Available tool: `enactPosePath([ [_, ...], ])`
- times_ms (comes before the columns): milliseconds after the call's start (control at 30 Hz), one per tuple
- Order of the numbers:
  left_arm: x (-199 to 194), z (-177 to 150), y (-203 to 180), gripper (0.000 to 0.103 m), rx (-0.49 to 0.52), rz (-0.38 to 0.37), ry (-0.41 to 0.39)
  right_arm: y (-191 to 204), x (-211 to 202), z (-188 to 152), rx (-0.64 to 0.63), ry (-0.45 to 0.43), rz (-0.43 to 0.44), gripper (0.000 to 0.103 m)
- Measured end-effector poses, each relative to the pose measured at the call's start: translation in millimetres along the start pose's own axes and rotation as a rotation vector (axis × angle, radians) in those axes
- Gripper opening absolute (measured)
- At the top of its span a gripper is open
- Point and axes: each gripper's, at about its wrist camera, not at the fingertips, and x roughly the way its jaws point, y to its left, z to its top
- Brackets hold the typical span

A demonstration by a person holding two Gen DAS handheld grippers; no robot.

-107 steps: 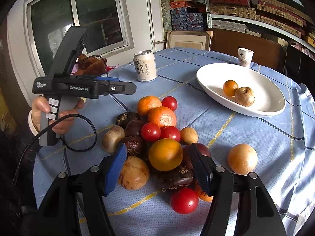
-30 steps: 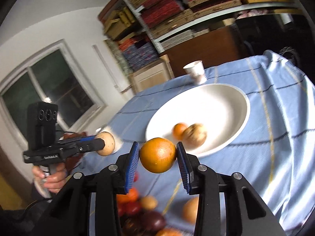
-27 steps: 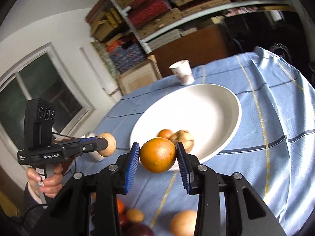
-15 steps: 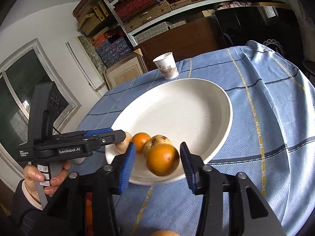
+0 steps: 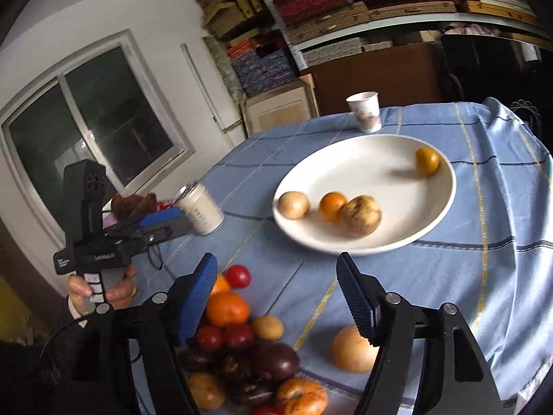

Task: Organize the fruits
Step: 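Move both open grippers back over the fruit pile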

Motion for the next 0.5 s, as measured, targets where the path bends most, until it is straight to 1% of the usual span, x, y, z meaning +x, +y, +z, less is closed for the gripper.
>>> enactPosePath([
  [100,1.6,-12.0,15.9,0.098,-0.053,0.067,0.017,28.3,10.6,-19.0,-0.045,0.071,0.013,0.072],
  [167,0.4,-16.6,23.2,0.098,-0.081,0.051,0.036,48.1,10.1,-29.6,-0.102,0.089,0.025,0.072],
  [233,-3.0,-19.1,26.3,0.098,-0.100,0.026,0.037,64.5,6.9,-38.9,-0.169,0.119,0.052,0.072],
  [367,-11.0,-26.0,26.5,0.098,-0.092,0.056,0.028,74.6,-2.7,-57.2,-0.234,0.179,0.063,0.072],
  [433,-14.4,-30.2,27.1,0.098,-0.097,0.060,0.028,76.4,-5.4,-62.5,-0.262,0.198,0.060,0.072],
  [500,-15.4,-32.7,28.3,0.098,-0.107,0.053,0.033,81.0,-5.9,-69.3,-0.277,0.224,0.077,0.072],
])
